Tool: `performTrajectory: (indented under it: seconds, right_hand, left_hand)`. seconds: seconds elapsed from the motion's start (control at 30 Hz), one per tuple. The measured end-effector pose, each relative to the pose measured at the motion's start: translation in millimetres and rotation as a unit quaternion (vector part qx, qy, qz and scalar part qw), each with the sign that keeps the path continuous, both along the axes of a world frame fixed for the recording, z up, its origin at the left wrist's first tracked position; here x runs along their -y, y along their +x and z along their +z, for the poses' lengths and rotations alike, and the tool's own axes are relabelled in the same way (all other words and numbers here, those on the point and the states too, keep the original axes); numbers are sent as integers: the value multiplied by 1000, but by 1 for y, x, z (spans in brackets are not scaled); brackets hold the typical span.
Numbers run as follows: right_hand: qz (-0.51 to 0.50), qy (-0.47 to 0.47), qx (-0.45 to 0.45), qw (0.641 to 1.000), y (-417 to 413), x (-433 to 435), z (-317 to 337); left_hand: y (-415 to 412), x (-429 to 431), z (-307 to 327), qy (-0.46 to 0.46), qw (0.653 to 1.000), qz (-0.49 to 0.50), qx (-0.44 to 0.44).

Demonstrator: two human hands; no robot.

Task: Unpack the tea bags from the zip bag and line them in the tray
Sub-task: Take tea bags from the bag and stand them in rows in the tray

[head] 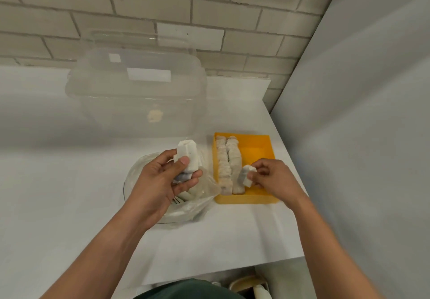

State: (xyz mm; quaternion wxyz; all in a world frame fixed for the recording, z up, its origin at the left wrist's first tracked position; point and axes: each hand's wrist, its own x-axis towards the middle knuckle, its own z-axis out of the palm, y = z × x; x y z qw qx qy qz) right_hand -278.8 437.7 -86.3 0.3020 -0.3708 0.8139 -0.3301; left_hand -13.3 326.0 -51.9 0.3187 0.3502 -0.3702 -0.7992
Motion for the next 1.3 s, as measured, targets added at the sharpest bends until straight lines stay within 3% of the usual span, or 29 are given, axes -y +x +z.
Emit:
performTrajectory:
  seconds: [0.17, 0.37, 0.77, 1.13, 1.23, 1.3]
  right_hand:
    - [52, 75, -20, 996, -4, 8, -17]
    - [55, 105, -87, 989, -1, 18, -27]
    - [97, 209, -128, 965, -2, 29, -32]
    - [55, 142, -142, 978, 2, 21, -27]
    - [35, 22, -155, 987, 16, 20, -2]
    - [28, -98, -79, 992, 35, 23, 19]
  left_hand:
    - [-3, -1, 0, -9, 1000, 4, 7]
    - [-4, -1, -2, -9, 1000, 9, 21]
    - [-7, -12, -2, -4, 1000, 15, 19]
    - [-6, -20, -5, -8, 1000, 10, 29]
    - [-6, -21, -4, -30, 999, 9, 42]
    - [-7, -21, -4, -46, 997, 9, 54]
